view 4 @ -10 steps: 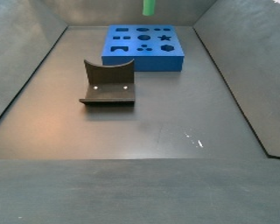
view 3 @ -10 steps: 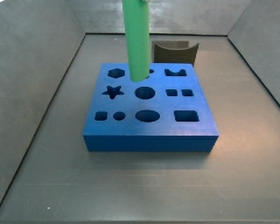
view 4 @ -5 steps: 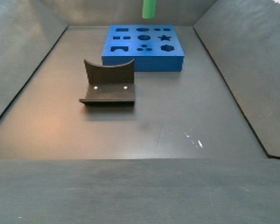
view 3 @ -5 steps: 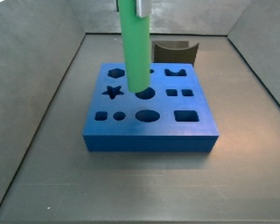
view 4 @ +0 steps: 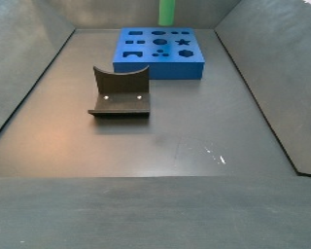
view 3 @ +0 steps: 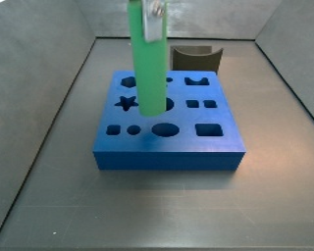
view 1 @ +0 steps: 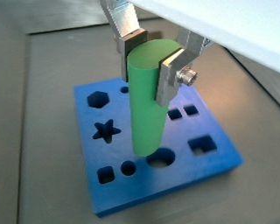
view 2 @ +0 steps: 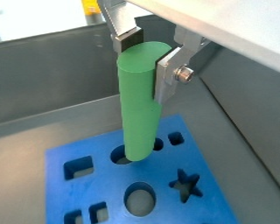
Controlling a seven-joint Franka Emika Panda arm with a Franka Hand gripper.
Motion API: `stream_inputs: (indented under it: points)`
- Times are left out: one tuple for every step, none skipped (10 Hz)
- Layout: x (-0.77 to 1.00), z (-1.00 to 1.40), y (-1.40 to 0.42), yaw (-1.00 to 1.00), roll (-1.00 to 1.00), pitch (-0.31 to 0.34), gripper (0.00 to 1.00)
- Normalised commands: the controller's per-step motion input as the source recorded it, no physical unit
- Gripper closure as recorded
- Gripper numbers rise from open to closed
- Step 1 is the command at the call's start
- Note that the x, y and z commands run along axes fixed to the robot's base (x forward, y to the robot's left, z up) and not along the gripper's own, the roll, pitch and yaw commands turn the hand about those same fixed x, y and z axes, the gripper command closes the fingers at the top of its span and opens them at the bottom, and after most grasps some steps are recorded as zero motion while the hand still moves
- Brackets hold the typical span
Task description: Insert the oval object.
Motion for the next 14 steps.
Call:
stream_inputs:
  points:
    - [0.0, -0.45, 0.0, -1.0, 0.0, 0.02, 1.0]
    - [0.0, -0.47, 0.0, -1.0, 0.0, 0.037, 1.0]
    - [0.0, -0.34, -0.08, -0.98, 0.04, 0.083, 1.0]
    - [0.25, 0.0, -0.25, -0.56, 0.05, 0.121, 1.0]
    - [0.1, 0.0, 0.0, -0.07, 0.04, 0.067, 1.0]
    - [0.0, 0.0, 0.03, 0.0, 0.0, 0.0, 1.0]
    - [0.43, -0.23, -0.04, 0.0, 0.05, 0.053, 1.0]
    - [0.59, -0.19, -0.17, 0.0, 0.11, 0.12, 1.0]
    - [0.45, -0.24, -0.07, 0.0, 0.07, 0.064, 1.0]
    - [0.32, -0.27, -0.02, 0.0, 0.04, 0.021, 1.0]
    - [0.41, -0.31, -0.01, 0.0, 0.01, 0.014, 1.0]
    - [0.51, -0.32, -0.02, 0.0, 0.02, 0.027, 1.0]
    - [0.6, -0.33, -0.04, 0.0, 0.04, 0.041, 1.0]
    - [0.61, -0.3, -0.04, -0.04, 0.07, 0.059, 1.0]
